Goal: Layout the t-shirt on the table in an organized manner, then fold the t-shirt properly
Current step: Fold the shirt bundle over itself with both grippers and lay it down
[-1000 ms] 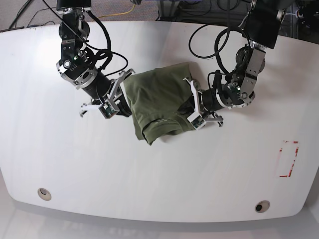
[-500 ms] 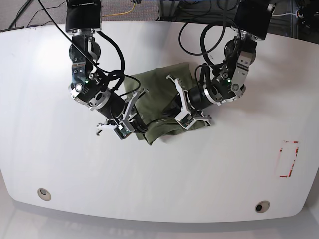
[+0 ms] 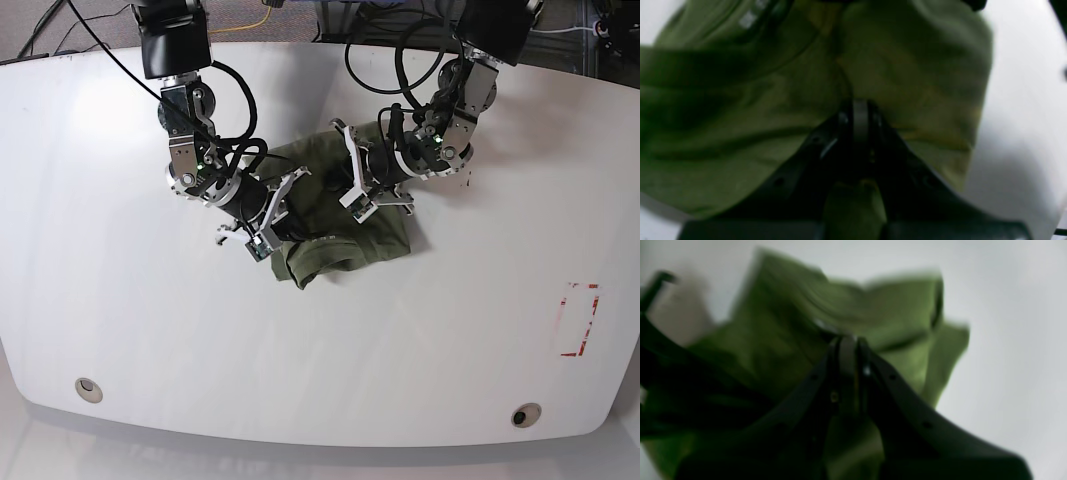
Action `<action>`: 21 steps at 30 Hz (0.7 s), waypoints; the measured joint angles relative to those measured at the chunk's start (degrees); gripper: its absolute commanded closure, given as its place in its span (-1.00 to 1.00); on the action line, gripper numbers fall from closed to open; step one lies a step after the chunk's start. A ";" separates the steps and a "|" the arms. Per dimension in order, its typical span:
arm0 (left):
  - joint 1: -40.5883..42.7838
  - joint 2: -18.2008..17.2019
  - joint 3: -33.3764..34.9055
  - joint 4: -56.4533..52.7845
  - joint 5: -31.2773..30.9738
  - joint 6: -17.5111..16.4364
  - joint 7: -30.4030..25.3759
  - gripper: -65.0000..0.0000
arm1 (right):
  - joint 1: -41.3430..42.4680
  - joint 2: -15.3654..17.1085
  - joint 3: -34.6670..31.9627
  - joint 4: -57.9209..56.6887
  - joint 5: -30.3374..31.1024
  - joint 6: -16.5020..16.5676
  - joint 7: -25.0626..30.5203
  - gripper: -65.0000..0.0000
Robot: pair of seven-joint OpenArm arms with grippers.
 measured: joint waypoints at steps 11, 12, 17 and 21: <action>-0.70 -3.61 0.26 -6.32 -2.29 -1.27 -10.19 1.00 | -6.25 1.31 0.39 1.18 0.22 -0.04 3.80 0.96; -0.70 -3.91 0.31 -6.32 -2.36 -1.27 -10.34 1.00 | -6.82 1.64 0.37 1.95 0.24 0.33 3.80 0.96; -0.61 -4.59 0.11 -4.92 -1.88 -1.16 -9.64 1.00 | -9.22 2.49 0.59 6.43 -0.20 -0.24 2.80 0.96; 0.66 -5.14 0.07 -0.24 0.26 0.02 -6.73 1.00 | -10.21 2.40 1.33 11.50 -0.17 -0.09 0.17 0.96</action>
